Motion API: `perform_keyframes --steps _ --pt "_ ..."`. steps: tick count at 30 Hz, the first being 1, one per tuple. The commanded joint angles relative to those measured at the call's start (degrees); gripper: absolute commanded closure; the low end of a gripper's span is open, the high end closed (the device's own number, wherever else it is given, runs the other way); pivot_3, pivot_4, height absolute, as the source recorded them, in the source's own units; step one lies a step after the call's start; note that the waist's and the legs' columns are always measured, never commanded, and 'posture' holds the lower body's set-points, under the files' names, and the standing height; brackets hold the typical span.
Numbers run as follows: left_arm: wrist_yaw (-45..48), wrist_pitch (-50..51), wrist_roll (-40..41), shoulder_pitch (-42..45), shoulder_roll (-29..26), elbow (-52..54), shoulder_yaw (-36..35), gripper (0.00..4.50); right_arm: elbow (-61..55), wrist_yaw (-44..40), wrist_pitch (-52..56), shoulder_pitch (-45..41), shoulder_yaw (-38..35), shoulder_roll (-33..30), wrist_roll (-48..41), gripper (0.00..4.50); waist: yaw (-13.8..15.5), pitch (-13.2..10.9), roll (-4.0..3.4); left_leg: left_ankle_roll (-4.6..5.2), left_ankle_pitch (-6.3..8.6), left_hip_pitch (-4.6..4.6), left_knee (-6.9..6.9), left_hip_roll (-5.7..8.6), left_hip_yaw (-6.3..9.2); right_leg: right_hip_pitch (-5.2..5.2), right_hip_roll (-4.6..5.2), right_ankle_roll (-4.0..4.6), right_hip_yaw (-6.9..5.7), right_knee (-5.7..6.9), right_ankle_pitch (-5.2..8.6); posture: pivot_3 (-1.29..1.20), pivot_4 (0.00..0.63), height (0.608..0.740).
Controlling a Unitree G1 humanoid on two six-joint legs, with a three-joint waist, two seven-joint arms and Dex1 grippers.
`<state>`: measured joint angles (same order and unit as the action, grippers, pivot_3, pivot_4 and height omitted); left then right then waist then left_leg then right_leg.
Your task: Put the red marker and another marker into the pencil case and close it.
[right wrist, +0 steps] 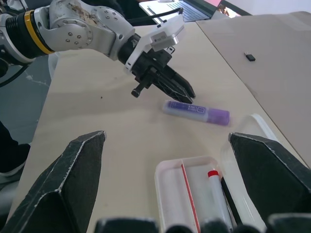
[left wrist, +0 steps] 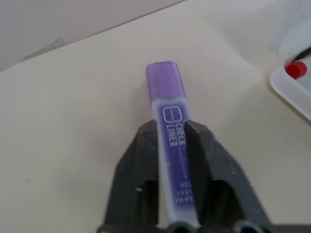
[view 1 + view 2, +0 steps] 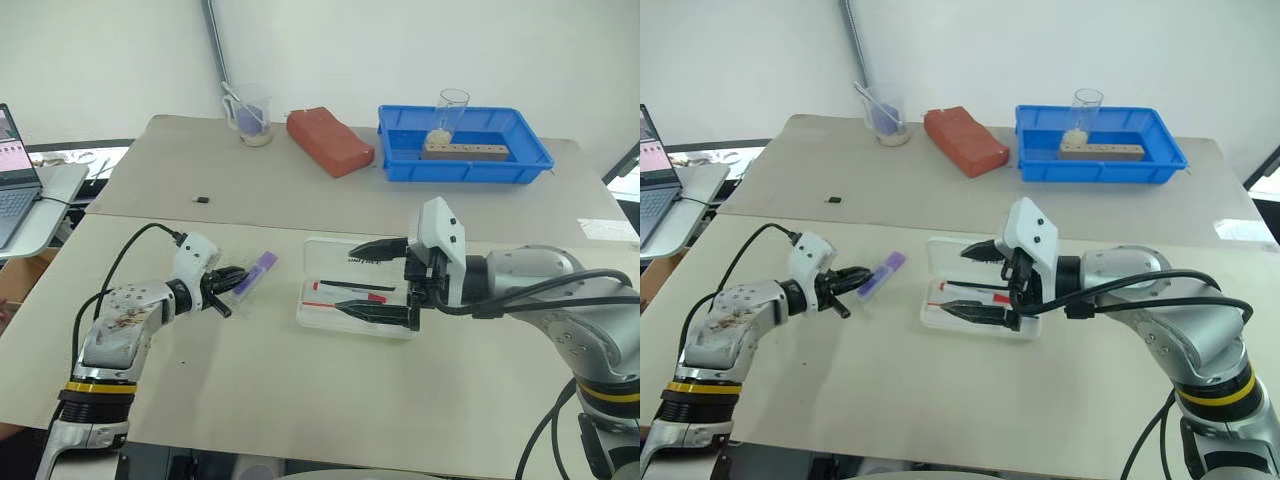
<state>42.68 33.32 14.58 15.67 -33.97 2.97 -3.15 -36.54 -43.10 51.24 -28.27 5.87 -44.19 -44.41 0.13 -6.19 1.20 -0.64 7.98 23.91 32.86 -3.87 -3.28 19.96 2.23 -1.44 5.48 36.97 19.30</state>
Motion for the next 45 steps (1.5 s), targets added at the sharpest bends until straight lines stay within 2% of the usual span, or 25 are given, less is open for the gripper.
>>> perform_keyframes --steps 1,4,11,14,18,19,23,28,30,34,37,41,45 --pt "-1.0 -2.6 -1.5 1.1 -0.3 -0.3 0.8 1.94 -1.1 -0.1 -0.9 -0.1 -1.2 -0.2 0.4 0.0 -0.2 0.0 -0.01 0.0 0.0 0.0 0.0 0.0 0.0 0.0 0.0 0.0 0.0 0.0 0.0 0.0 0.15 0.74" --pt "-1.3 -3.7 -3.1 1.2 0.1 -2.1 2.8 0.47 -1.6 0.3 -0.7 0.7 -1.5 -0.2 0.6 0.0 -0.3 0.0 -0.01 0.0 0.0 -0.02 -0.01 0.0 0.0 -0.01 -0.01 0.0 0.0 0.01 0.0 0.0 0.15 0.74" --pt "-4.1 -6.8 -5.6 5.0 3.7 -11.5 4.2 0.47 -2.9 0.9 -0.4 1.5 -2.3 -0.7 0.3 0.0 -0.1 0.0 -0.01 0.0 0.0 -0.03 0.01 0.03 0.02 -0.03 0.0 0.0 -0.02 0.01 0.0 0.0 0.15 0.74" --pt "-2.1 -6.6 -4.5 4.7 3.8 -10.6 4.3 1.27 -3.3 1.4 -0.1 1.6 -2.6 -0.7 0.0 0.0 -0.3 0.0 -0.04 0.0 0.0 -0.03 0.0 0.03 0.01 -0.04 0.0 -0.01 -0.01 0.01 0.0 0.0 0.15 0.74" --pt "-0.2 -5.9 -4.1 3.9 2.9 -8.5 4.4 3.23 -3.5 2.1 0.2 1.6 -2.9 -0.7 0.0 0.0 -0.4 0.0 -0.04 0.0 0.0 -0.03 0.0 0.02 0.01 -0.04 -0.01 -0.01 -0.01 0.01 0.0 0.0 0.15 0.74" --pt "0.1 -5.5 -4.0 3.9 2.5 -8.1 4.1 3.58 -3.5 2.5 0.2 1.6 -3.1 -0.6 -0.2 0.0 -0.5 0.0 -0.04 0.0 0.0 -0.03 0.0 0.02 0.02 -0.04 -0.01 -0.01 -0.01 0.01 0.0 0.0 0.15 0.74" --pt "2.4 -6.4 -4.7 3.9 -1.1 -5.9 3.5 3.54 -3.8 3.1 0.7 2.7 -4.4 -1.0 -0.9 0.0 -0.7 0.0 -0.01 0.0 0.0 -0.03 -0.02 0.01 0.02 -0.02 -0.02 -0.01 -0.01 0.01 0.0 0.0 0.15 0.74" --pt "17.7 -15.3 -2.4 2.7 -9.9 3.6 6.2 3.54 -5.2 1.8 1.2 8.6 -8.7 -4.5 -2.2 0.0 -0.6 0.0 -0.01 -0.01 0.01 -0.01 -0.11 0.01 -0.04 -0.03 0.06 0.0 -0.01 -0.11 0.0 0.0 0.15 0.74" --pt "21.5 -15.1 -0.6 4.3 -11.2 5.5 7.1 3.54 -5.9 0.9 0.6 12.0 -10.2 -6.4 -1.8 0.0 -0.4 0.0 -0.04 -0.02 0.01 -0.02 -0.13 0.03 -0.1 -0.07 0.16 0.0 -0.03 -0.18 0.0 0.0 0.15 0.74" --pt "26.0 -16.2 -0.5 10.4 -9.9 7.0 11.7 3.54 -6.5 0.6 -0.6 17.6 -13.0 -8.4 -1.0 0.0 -0.2 0.0 0.0 -0.01 0.0 -0.07 -0.11 0.02 -0.16 -0.12 0.19 0.0 -0.05 -0.19 0.0 0.0 0.15 0.74" --pt "26.6 -17.6 -2.2 15.0 -6.5 6.1 15.9 3.54 -6.8 0.6 -1.4 20.3 -14.0 -9.2 0.3 0.0 -0.1 0.0 -0.03 -0.01 0.0 -0.04 -0.06 0.05 -0.16 -0.13 0.16 -0.02 -0.03 -0.2 0.01 0.0 0.15 0.74" --pt "27.1 -21.6 -5.2 16.8 -2.1 3.0 21.2 3.54 -7.5 0.9 -2.8 22.5 -13.5 -9.5 2.6 0.0 -0.5 0.0 -0.05 0.02 0.01 -0.02 -0.01 0.06 -0.11 -0.17 0.05 -0.06 0.01 -0.22 0.03 0.0 0.15 0.74" --pt "28.6 -22.7 -6.4 17.3 -0.2 1.4 24.1 3.54 -8.2 2.1 -2.5 22.8 -13.6 -8.6 2.8 0.0 -1.0 0.0 -0.07 0.07 0.04 -0.05 0.0 0.03 0.0 -0.19 -0.1 -0.06 0.03 -0.19 0.03 0.0 0.15 0.74"
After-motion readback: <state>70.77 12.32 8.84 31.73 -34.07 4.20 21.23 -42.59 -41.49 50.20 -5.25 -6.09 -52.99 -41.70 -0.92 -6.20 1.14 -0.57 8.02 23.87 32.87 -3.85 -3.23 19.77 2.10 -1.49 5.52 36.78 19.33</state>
